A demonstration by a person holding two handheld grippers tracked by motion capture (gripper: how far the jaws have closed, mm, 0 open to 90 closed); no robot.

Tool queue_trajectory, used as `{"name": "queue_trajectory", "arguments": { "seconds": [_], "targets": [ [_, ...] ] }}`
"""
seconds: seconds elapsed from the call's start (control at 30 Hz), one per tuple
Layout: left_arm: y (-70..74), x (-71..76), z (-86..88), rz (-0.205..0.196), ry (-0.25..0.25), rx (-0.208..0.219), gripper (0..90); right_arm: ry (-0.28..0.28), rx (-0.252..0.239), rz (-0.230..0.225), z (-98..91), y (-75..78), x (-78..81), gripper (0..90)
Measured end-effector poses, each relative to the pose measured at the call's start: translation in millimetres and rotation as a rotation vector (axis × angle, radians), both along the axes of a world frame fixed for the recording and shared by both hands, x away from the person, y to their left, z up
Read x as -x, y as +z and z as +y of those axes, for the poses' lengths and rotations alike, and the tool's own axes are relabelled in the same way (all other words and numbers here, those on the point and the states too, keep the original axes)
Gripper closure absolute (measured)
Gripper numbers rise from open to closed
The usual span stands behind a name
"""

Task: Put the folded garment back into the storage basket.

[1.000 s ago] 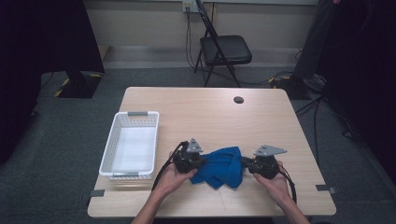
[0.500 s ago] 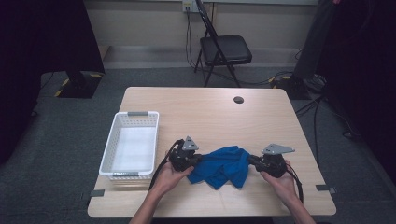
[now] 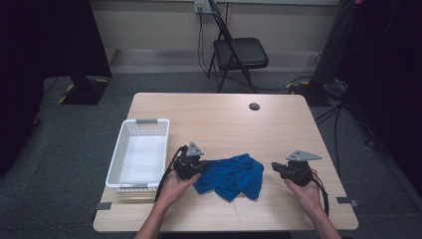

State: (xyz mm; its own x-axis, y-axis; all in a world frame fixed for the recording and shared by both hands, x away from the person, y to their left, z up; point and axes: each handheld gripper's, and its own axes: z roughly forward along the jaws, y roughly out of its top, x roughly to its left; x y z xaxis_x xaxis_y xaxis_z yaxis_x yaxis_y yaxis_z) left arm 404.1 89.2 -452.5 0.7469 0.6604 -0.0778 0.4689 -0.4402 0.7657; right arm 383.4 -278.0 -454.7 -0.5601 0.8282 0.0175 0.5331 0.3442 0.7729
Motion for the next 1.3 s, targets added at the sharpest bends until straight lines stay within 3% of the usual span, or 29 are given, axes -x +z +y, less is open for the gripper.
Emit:
{"name": "queue_trajectory", "arguments": {
  "seconds": [0.1, 0.17, 0.23, 0.37, 0.53, 0.6, 0.73, 0.83, 0.87, 0.93, 1.0, 1.07, 1.17, 1.3],
  "targets": [
    [0.6, 0.8, -1.9, -0.01, 0.011, -0.016, 87.6, 0.034, -0.064, -0.003, 3.6, 2.2, 3.9, 72.9],
    [2.7, 2.2, -5.4, -0.021, 0.013, -0.02, 82.8, 0.095, -0.11, -0.01, 12.5, 5.4, 9.7, 66.8],
    [6.1, 5.0, -10.4, -0.044, -0.01, 0.001, 73.7, 0.143, -0.123, -0.017, 25.6, 9.7, 16.8, 57.3],
    [10.0, 11.9, -23.0, -0.073, -0.062, 0.025, 62.7, 0.215, -0.147, -0.023, 48.1, 13.1, 27.2, 51.0],
    [2.6, 15.1, -37.0, -0.054, -0.113, -0.021, 49.2, 0.263, -0.077, 0.005, 68.1, 1.6, 33.1, 42.9],
    [-2.2, 15.4, -41.0, -0.032, -0.142, -0.027, 44.5, 0.27, -0.055, 0.01, 71.5, -4.8, 34.2, 35.8],
    [-12.0, 13.2, -49.0, -0.008, -0.16, -0.071, 37.6, 0.269, 0.015, 0.022, 75.5, -15.0, 33.3, 32.3],
    [-21.9, 14.3, -56.6, -0.003, -0.152, -0.139, 39.1, 0.258, 0.066, 0.018, 76.4, -22.0, 32.1, 32.8],
    [-24.0, 15.5, -59.0, -0.017, -0.147, -0.167, 46.0, 0.26, 0.077, 0.019, 76.5, -24.0, 31.6, 33.6],
    [-21.8, 16.3, -61.5, -0.02, -0.141, -0.168, 60.9, 0.26, 0.106, 0.026, 77.2, -26.2, 31.2, 42.6],
    [-17.7, 17.1, -60.8, -0.017, -0.162, -0.153, 73.3, 0.247, 0.123, 0.034, 75.8, -25.2, 30.2, 55.7],
    [-13.9, 17.6, -57.5, -0.017, -0.186, -0.126, 78.6, 0.238, 0.113, 0.044, 71.2, -22.0, 28.5, 66.3],
    [-6.5, 17.3, -50.3, -0.019, -0.192, -0.069, 79.8, 0.248, 0.066, 0.044, 62.3, -15.0, 27.6, 70.9],
    [3.9, 16.5, -40.5, -0.044, -0.179, -0.012, 82.3, 0.23, 0.014, 0.002, 50.6, -1.6, 27.3, 74.5]
  ]
}}
